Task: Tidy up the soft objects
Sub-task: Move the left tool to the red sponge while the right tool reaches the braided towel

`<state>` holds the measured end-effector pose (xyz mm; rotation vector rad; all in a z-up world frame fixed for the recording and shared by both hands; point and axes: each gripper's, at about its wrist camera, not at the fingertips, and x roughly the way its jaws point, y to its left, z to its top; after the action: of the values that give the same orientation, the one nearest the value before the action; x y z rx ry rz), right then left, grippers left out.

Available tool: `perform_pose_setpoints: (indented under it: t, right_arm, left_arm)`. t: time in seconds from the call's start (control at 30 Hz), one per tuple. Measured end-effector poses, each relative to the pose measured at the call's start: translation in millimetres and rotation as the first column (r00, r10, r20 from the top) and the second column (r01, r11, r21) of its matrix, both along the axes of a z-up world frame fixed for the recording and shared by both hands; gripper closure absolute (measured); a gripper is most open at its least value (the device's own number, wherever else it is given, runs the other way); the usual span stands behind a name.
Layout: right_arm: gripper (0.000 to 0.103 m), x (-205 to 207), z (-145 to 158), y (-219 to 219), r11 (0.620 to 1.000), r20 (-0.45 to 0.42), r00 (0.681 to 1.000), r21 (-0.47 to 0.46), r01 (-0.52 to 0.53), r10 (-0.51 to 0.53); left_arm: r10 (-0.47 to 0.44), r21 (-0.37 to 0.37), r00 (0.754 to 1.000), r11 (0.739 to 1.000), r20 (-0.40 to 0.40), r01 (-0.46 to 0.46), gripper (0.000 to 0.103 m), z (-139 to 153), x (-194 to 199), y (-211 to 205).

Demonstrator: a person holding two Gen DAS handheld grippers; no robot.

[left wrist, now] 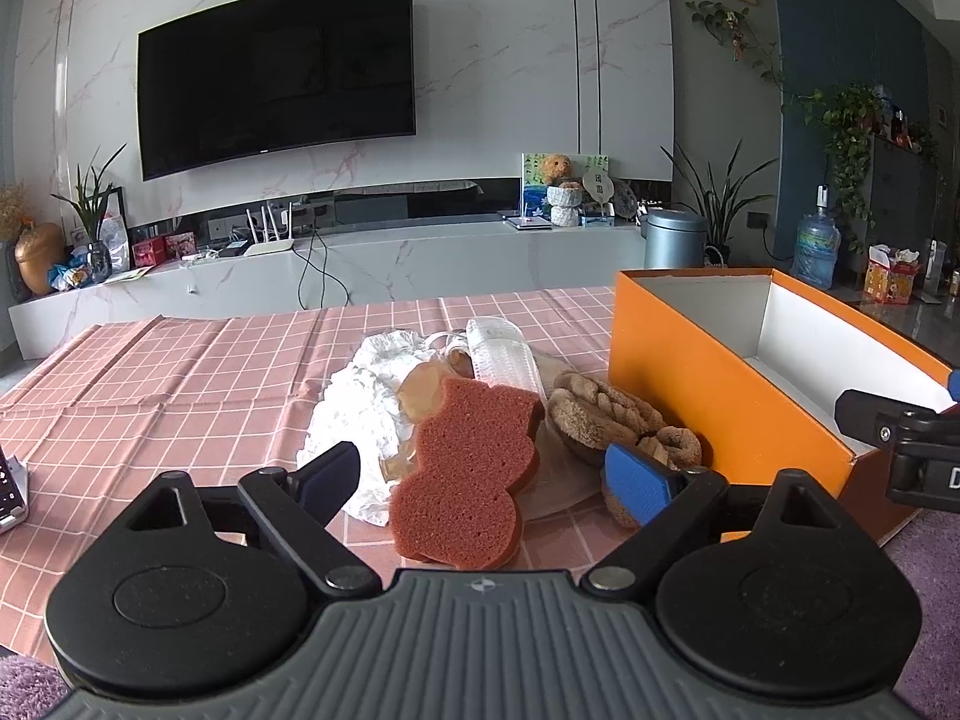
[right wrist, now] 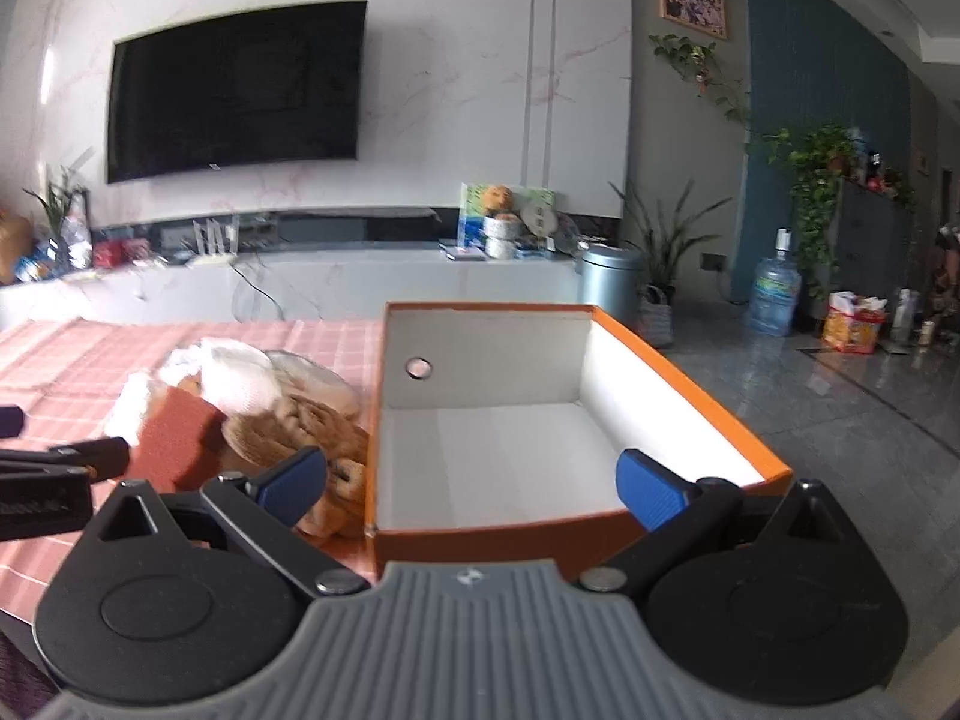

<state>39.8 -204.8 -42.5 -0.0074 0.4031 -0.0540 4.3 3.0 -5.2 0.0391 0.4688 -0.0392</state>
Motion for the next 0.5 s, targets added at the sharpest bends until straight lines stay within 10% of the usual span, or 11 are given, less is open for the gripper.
perform_pose_setpoints:
  t: [0.5]
  right_arm:
    - [0.003, 29, 11, 41, 0.915, -0.020, 0.939, -0.215, -0.340, 0.344]
  left_arm:
    - [-0.133, -0.085, 0.986, 0.989, -0.098, 0.124, 0.013, 5, 33, 28]
